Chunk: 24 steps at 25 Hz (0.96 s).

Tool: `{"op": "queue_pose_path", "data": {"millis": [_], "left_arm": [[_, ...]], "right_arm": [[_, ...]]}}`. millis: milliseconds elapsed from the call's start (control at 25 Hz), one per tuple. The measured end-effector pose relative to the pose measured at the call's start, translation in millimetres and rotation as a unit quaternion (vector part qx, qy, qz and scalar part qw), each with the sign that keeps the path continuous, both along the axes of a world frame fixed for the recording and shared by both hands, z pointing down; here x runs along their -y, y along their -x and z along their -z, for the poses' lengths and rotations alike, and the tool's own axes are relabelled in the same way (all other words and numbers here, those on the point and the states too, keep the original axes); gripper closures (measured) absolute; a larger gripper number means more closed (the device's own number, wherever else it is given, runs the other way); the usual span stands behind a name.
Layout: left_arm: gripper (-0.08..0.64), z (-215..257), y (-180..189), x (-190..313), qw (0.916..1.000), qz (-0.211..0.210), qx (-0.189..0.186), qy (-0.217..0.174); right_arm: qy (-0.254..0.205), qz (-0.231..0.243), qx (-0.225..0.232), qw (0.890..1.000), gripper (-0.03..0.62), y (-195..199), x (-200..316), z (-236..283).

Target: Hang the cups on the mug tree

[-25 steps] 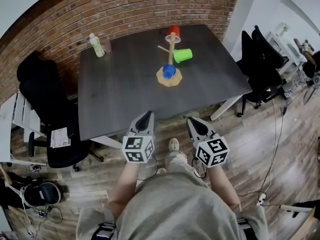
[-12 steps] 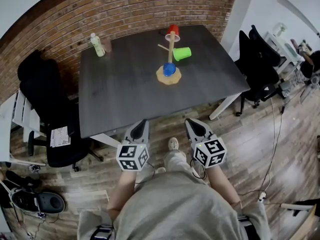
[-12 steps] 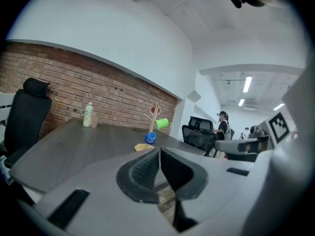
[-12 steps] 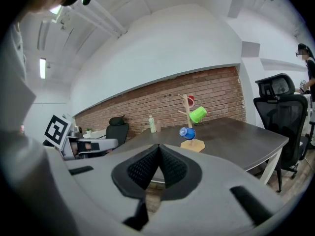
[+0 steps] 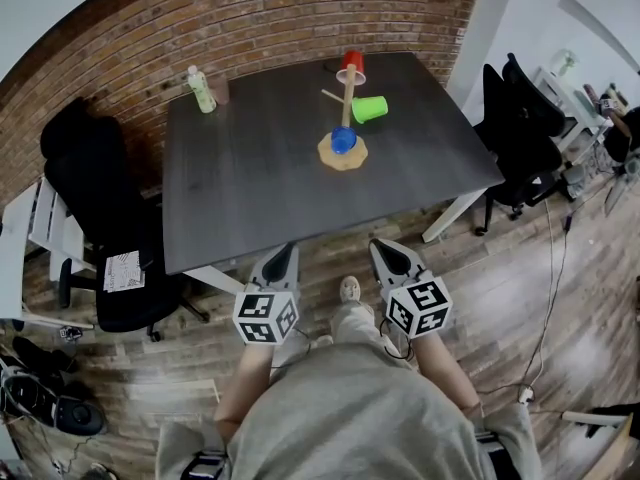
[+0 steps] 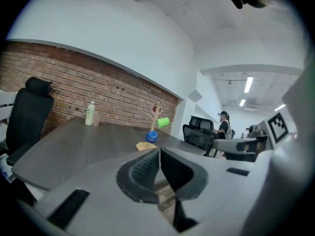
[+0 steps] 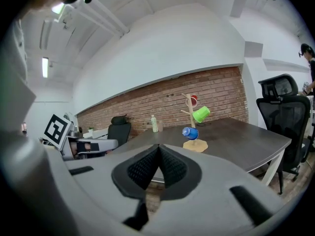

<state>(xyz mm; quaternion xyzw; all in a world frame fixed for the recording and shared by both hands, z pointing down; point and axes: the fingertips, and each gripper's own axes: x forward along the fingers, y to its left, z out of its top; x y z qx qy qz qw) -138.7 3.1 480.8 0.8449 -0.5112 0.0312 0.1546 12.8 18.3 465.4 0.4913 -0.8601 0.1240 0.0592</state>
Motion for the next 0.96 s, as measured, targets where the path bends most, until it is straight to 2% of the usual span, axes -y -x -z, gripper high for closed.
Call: {"op": "queue_pose_path", "data": {"millis": [960], "left_arm": [[0.545, -0.8, -15.7, 9.8, 0.9999, -0.011, 0.002, 0.006]], "right_arm": [[0.003, -0.008, -0.012, 1.000, 0.595, -7.8, 14.5, 0.7]]}}
